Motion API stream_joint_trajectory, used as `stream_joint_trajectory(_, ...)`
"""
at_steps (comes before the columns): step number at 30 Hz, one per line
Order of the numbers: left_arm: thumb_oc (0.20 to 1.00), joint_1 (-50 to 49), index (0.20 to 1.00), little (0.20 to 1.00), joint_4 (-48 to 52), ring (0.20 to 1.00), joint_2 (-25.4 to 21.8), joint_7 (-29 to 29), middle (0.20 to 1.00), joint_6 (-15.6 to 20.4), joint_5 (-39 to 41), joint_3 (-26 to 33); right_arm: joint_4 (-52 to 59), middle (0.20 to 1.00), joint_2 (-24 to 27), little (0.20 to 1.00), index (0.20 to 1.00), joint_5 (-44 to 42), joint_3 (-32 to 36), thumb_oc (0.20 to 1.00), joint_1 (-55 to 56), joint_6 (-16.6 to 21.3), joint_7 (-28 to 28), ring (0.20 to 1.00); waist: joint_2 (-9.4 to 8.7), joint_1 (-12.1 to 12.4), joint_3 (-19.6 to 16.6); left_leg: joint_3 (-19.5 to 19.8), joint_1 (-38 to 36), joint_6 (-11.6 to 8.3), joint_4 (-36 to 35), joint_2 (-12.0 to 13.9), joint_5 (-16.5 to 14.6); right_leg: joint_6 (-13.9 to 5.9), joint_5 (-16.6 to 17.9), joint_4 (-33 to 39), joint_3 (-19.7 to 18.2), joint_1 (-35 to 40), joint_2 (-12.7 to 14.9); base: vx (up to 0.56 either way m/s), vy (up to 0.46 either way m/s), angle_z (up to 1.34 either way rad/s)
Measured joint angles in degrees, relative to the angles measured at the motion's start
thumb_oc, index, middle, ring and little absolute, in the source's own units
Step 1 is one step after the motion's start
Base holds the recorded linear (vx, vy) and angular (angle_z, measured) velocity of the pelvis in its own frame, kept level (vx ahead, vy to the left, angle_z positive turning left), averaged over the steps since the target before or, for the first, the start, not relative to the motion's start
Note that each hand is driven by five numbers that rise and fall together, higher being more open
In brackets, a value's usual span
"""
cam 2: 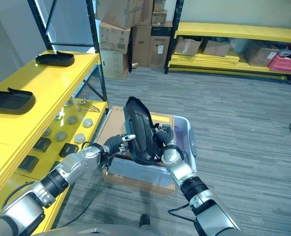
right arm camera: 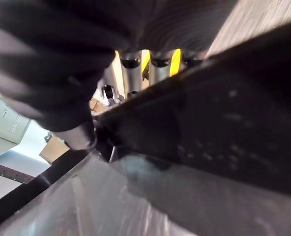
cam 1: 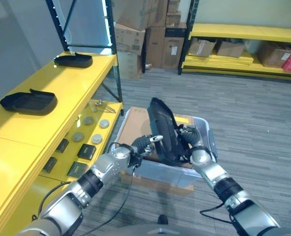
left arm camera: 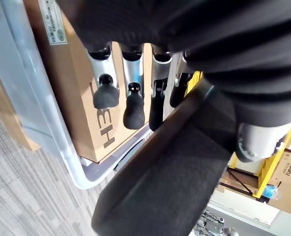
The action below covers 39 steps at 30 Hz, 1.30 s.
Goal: Move parts from the plastic box to the shelf.
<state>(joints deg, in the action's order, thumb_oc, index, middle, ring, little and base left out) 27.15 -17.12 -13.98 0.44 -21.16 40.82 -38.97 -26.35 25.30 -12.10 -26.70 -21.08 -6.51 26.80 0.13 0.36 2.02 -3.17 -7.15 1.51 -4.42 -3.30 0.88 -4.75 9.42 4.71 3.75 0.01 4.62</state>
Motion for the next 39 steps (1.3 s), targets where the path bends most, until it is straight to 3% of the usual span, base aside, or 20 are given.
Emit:
stream_joint_trajectory(1,0.790,0.0,0.790,0.790,0.0,0.790,0.0,-0.1,0.790,0.1,-0.3,0.0,0.0,0.200,0.0,0.200,0.200,-0.1,0.0,0.200,0.0,0.0,0.0,0.200,0.00,0.0,0.0,0.0,0.0,0.00,0.0,0.0,0.0,0.00,0.0,0.0,0.0,0.0,0.0,0.00,0.000,0.00)
stream_joint_trajectory(2,1.000,0.0,1.000,1.000,0.0,1.000,0.0,-0.3,1.000,0.4,-0.5,-0.1,0.0,0.200,-0.1,0.200,0.200,-0.2,0.0,0.200,0.0,0.0,0.0,0.200,0.00,0.0,0.0,0.0,0.0,0.00,0.0,0.0,0.0,0.00,0.0,0.0,0.0,0.0,0.0,0.00,0.000,0.00)
stream_joint_trajectory(8,1.000,0.1,1.000,1.000,0.5,1.000,0.5,-0.4,1.000,1.1,-1.5,-1.5,0.0,0.200,-2.3,0.200,0.200,-1.6,-0.2,0.200,0.0,0.0,0.0,0.200,0.00,-0.3,0.0,0.0,-0.1,0.00,0.0,0.0,0.0,0.00,0.0,0.0,0.0,0.0,0.0,0.00,0.000,0.00)
stream_joint_trajectory(27,1.000,0.1,1.000,1.000,0.8,1.000,0.4,-0.4,1.000,2.9,-4.6,-2.4,0.0,0.200,-2.3,0.200,0.200,-1.6,-1.4,0.200,0.0,0.0,0.0,0.200,0.00,-0.2,0.0,0.0,0.0,0.01,0.0,0.0,0.0,0.00,0.0,0.0,0.0,0.0,0.0,0.00,0.000,0.00)
stream_joint_trajectory(28,0.551,0.1,0.551,0.551,0.8,0.551,0.4,-0.5,0.551,3.3,-5.1,-2.4,0.0,0.200,-2.3,0.200,0.200,-1.6,-1.4,0.200,-0.1,0.0,0.0,0.200,-0.01,-0.2,0.0,0.0,0.0,0.01,0.0,0.0,0.0,0.00,0.0,0.0,0.0,0.0,0.0,0.00,0.000,0.00)
stream_joint_trajectory(29,0.200,0.1,0.200,0.200,0.9,0.200,0.3,-0.9,0.200,3.8,-5.7,-2.4,0.0,0.200,-2.3,0.200,0.200,-1.6,-1.2,0.200,-0.1,0.0,0.0,0.200,0.00,0.0,0.0,0.0,-0.1,0.01,0.0,0.0,0.0,0.00,0.0,0.0,0.0,0.0,0.0,0.00,0.000,0.00)
stream_joint_trajectory(39,0.200,0.1,0.200,0.200,2.9,0.200,-0.6,0.2,0.200,4.7,-6.2,-2.1,-1.3,0.200,-1.3,0.200,0.200,-1.6,-1.3,0.200,-1.5,0.0,0.1,0.200,-0.03,0.0,0.0,0.1,-0.1,0.02,0.0,0.0,0.0,0.00,0.0,0.0,0.1,0.0,0.0,0.00,0.000,0.00)
